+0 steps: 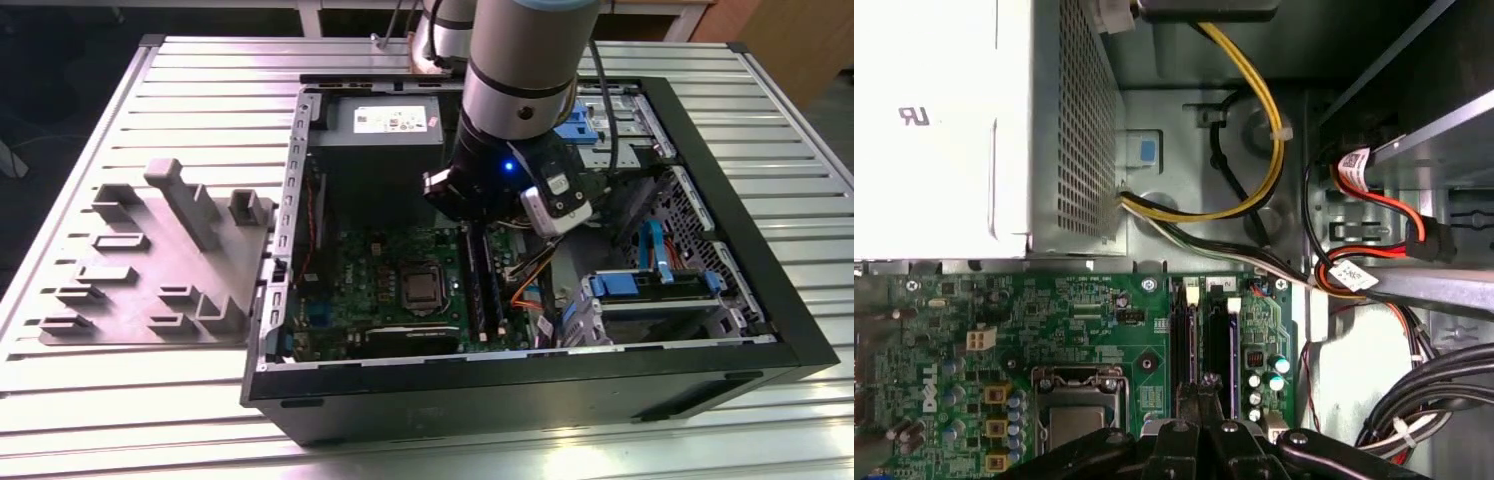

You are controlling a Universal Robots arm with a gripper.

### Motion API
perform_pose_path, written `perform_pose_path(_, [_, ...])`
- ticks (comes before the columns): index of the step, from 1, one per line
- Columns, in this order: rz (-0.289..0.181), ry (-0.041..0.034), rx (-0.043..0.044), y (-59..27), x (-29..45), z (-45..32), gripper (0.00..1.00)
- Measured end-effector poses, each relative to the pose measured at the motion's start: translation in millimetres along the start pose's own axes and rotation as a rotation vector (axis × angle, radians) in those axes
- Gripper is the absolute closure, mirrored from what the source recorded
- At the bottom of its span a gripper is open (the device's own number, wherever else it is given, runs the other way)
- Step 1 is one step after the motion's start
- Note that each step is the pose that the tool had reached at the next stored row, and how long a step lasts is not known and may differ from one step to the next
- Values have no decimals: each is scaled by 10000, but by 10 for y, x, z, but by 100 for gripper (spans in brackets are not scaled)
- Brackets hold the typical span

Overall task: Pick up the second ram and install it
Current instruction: 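Press down the second ram until it locks into place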

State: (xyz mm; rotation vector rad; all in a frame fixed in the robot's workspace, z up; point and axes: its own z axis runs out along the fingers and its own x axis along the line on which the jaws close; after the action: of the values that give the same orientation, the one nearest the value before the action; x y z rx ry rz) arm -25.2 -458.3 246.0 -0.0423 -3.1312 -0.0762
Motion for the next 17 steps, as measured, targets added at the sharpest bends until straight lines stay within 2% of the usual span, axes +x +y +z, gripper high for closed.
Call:
perform_pose_path(10, [1,1,-18,41,1,10,90])
perform_pose_path(14, [1,1,-17,45,-2,55,90])
perform_pose_path(17, [1,1,-17,49,-23,60,90])
